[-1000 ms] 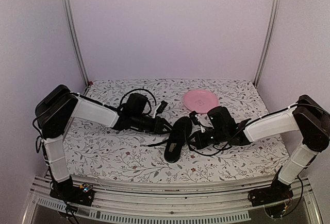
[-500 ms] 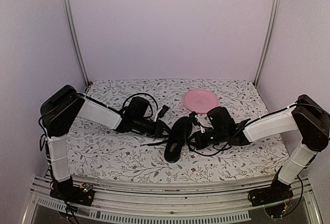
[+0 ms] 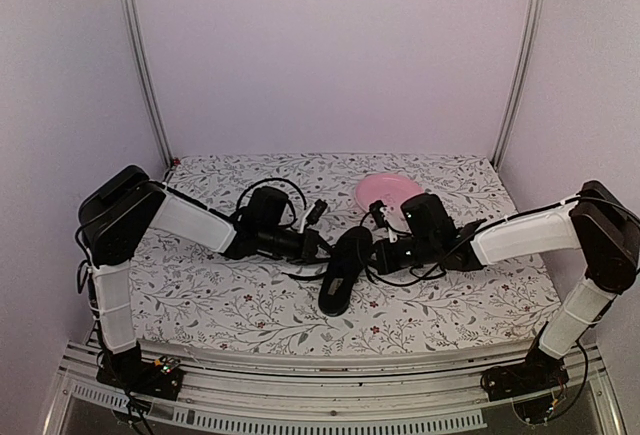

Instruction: Tie the shoes

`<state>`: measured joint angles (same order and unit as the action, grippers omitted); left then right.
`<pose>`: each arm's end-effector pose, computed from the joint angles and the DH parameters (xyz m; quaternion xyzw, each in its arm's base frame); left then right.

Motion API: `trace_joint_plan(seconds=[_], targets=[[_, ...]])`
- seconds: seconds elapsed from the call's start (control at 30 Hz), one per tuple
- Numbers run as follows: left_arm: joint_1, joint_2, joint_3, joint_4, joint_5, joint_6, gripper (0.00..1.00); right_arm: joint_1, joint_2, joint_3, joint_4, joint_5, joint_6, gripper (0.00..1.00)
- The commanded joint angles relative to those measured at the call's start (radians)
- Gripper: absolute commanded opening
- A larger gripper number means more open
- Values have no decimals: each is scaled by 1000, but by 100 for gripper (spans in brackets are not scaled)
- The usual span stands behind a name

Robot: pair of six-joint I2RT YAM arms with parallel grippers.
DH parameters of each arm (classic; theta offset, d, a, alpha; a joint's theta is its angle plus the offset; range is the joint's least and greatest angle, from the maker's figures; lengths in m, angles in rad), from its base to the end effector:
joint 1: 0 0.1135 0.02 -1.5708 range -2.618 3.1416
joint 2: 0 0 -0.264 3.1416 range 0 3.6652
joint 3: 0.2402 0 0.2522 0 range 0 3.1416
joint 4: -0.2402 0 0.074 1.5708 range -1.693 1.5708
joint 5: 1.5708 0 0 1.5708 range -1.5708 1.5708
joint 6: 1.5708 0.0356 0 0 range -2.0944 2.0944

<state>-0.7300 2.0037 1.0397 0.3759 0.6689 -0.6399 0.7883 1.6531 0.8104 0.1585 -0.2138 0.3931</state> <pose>0.2867 -0.2862 0.1296 0.1922 0.8250 -0.5061 0.1621 0.2300 0.2420 0.1649 -0.2212 0.8717 0.3176 0.3005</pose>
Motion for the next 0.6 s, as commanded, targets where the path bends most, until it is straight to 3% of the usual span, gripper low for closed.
trace_joint_plan(seconds=[0.0, 0.57], targets=[[3, -16, 2, 74, -13, 1, 0, -17, 19, 55, -14, 28, 15, 2], [11, -5, 0, 124, 0, 19, 0, -4, 86, 161, -46, -82, -43, 2]])
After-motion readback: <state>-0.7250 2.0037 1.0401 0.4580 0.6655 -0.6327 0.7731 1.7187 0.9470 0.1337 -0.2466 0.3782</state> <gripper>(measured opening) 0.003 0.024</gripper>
